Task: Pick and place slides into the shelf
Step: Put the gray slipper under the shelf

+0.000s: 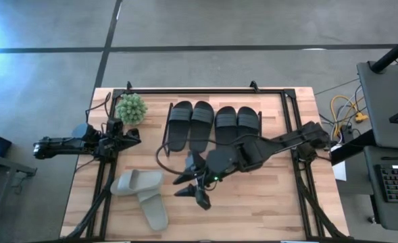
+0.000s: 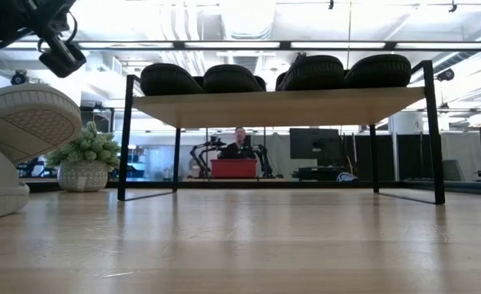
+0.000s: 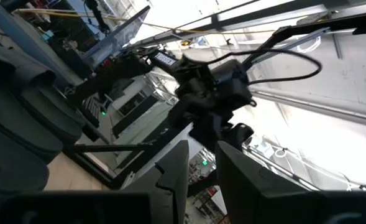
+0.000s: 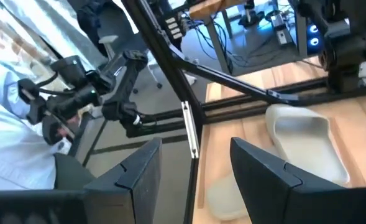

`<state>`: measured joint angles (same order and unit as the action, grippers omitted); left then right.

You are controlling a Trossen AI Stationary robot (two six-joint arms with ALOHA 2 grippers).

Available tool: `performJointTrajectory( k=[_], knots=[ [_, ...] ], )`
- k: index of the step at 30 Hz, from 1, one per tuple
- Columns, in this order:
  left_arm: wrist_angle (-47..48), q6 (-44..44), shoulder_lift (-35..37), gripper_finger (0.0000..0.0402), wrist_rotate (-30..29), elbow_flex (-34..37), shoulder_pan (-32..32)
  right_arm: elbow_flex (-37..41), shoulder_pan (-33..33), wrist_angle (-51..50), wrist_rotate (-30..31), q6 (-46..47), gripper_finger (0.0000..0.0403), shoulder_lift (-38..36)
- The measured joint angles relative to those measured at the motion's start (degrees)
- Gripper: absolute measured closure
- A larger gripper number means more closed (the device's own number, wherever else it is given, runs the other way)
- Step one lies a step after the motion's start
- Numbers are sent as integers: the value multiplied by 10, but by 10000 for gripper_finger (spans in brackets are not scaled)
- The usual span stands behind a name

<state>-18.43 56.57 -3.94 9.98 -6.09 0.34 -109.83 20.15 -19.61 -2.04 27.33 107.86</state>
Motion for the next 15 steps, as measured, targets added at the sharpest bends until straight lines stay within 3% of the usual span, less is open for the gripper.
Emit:
performJointTrajectory(
  k=[9, 15],
  knots=[
    [0, 0, -2, 336, 0, 0, 0, 259, -2, 151, 16, 30, 220, -167],
    [0, 0, -2, 336, 0, 0, 0, 391, -5, 119, 125, 40, 220, -319]
  ],
)
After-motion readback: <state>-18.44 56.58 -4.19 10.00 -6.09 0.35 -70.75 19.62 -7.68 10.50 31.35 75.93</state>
